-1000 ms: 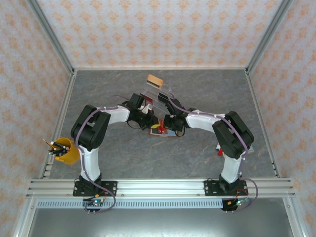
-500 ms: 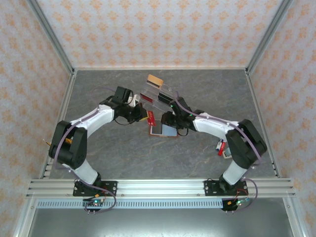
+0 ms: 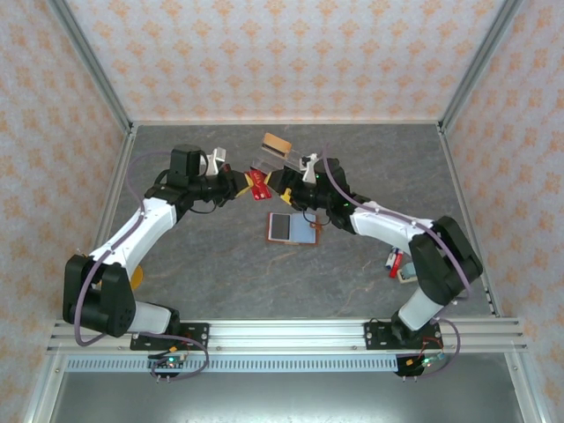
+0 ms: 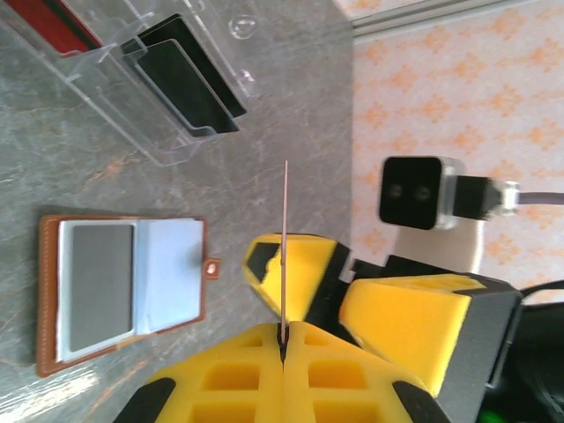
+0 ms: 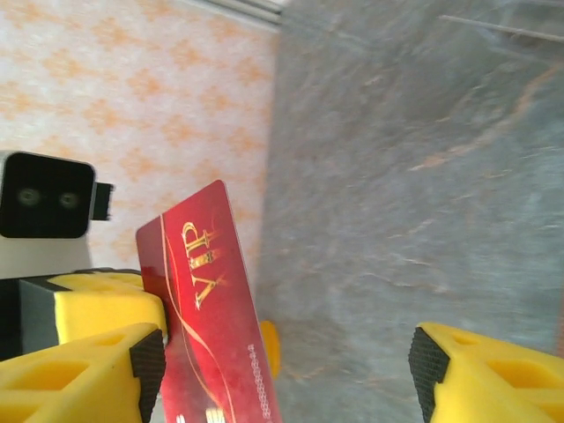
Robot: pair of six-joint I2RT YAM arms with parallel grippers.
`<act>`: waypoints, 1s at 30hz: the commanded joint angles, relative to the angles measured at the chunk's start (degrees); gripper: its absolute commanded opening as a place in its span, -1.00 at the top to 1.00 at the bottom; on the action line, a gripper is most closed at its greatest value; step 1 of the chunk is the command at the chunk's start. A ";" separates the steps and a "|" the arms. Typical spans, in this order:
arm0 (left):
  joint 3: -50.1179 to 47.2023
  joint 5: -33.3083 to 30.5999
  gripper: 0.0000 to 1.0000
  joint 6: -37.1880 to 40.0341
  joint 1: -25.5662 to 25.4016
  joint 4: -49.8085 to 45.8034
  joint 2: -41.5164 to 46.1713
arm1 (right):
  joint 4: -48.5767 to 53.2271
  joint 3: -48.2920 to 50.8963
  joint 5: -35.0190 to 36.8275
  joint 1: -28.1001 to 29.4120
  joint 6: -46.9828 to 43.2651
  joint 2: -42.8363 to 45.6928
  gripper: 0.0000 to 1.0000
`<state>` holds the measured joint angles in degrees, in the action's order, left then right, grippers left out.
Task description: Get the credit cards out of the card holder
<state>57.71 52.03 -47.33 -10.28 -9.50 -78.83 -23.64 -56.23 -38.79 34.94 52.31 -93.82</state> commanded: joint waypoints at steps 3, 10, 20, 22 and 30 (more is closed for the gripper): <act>0.59 4.77 1.00 -3.64 0.92 3.79 1.30 | -20.53 0.62 -7.14 -0.13 13.23 -3.75 -0.29; 1.17 4.01 1.00 -2.41 2.33 -0.22 2.51 | -25.82 1.64 -7.25 -0.13 17.00 -4.81 0.16; 3.99 3.63 0.97 0.27 2.56 -6.73 3.03 | -22.88 0.17 -8.93 -0.13 13.96 -3.56 0.81; 5.62 1.15 0.80 3.30 2.62 -12.04 3.54 | -18.10 -1.17 -8.75 -0.12 9.74 -3.35 0.95; 8.73 -26.07 -0.64 16.38 2.62 -33.12 5.36 | 18.84 -11.38 6.86 0.94 -29.05 -1.98 1.00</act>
<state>64.86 39.75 -37.58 -7.86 -32.25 -75.66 -20.64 -62.78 -39.79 35.09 42.85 -97.73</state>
